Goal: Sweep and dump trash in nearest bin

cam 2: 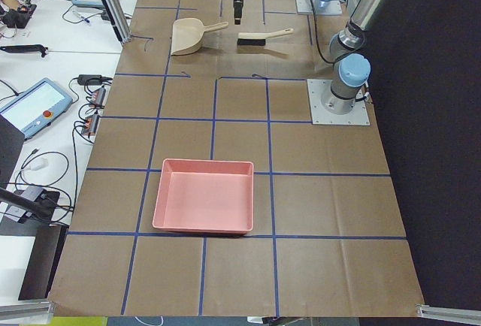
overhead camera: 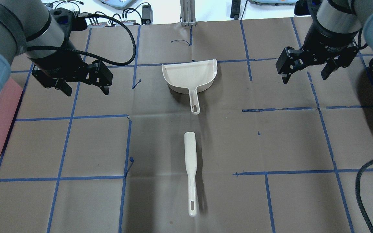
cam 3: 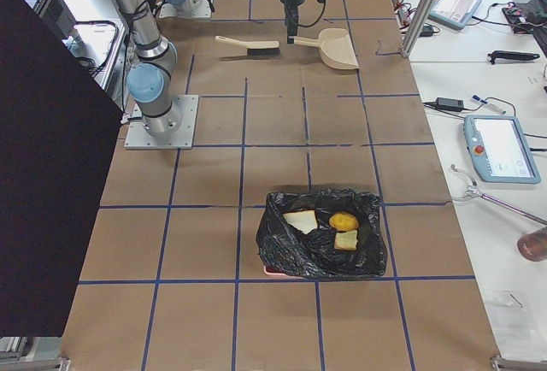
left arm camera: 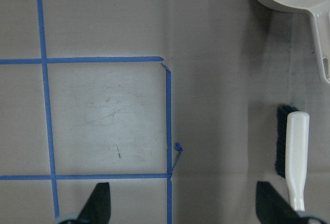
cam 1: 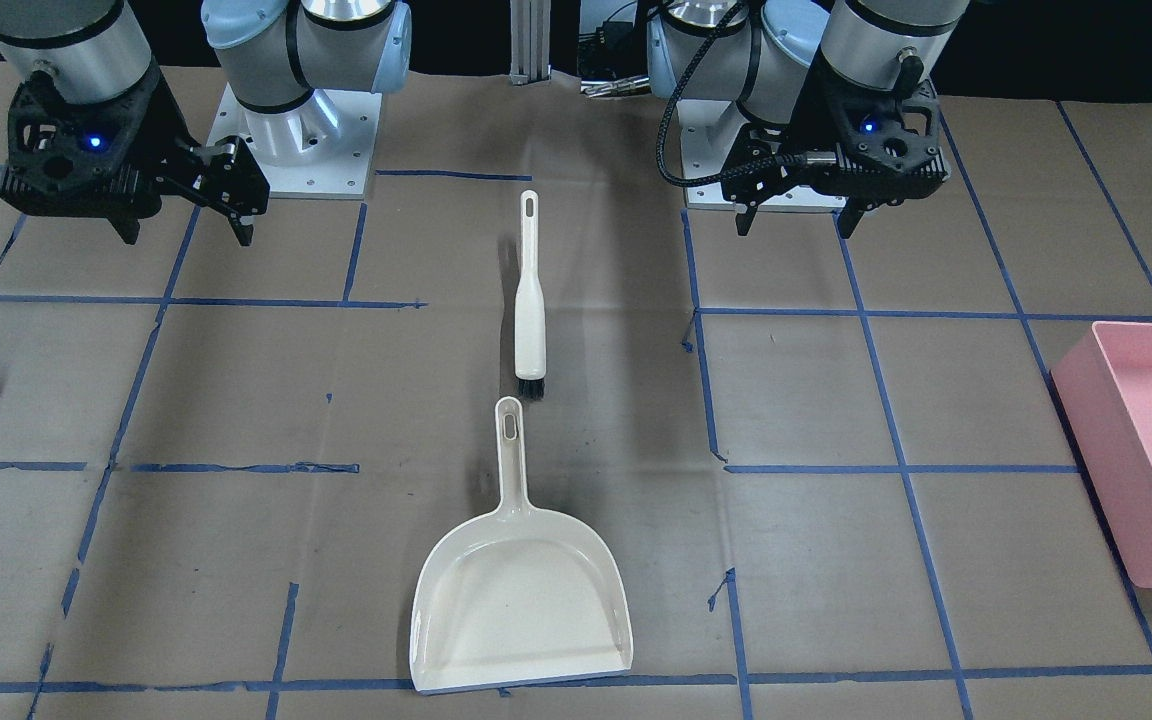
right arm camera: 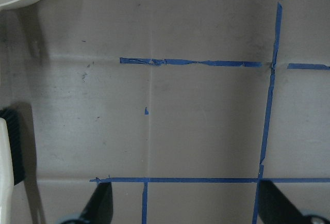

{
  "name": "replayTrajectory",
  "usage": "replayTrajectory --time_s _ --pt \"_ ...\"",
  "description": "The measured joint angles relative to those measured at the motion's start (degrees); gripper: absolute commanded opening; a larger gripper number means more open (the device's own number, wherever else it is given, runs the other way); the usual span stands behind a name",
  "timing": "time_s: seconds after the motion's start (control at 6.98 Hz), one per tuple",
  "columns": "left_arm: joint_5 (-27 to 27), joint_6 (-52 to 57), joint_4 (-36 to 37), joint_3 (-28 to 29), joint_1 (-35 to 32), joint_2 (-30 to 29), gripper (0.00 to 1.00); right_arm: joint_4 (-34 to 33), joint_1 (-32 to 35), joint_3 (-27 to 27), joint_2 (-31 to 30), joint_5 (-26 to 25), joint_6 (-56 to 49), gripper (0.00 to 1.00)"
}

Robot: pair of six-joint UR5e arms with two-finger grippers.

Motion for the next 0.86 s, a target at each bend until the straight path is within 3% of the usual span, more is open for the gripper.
replayTrajectory --time_s 0.86 --pt "-0.3 0.6 0.7 0.6 0.0 -1.1 1.0 -0.6 0.2 0.5 -0.4 0.1 0.3 1.0"
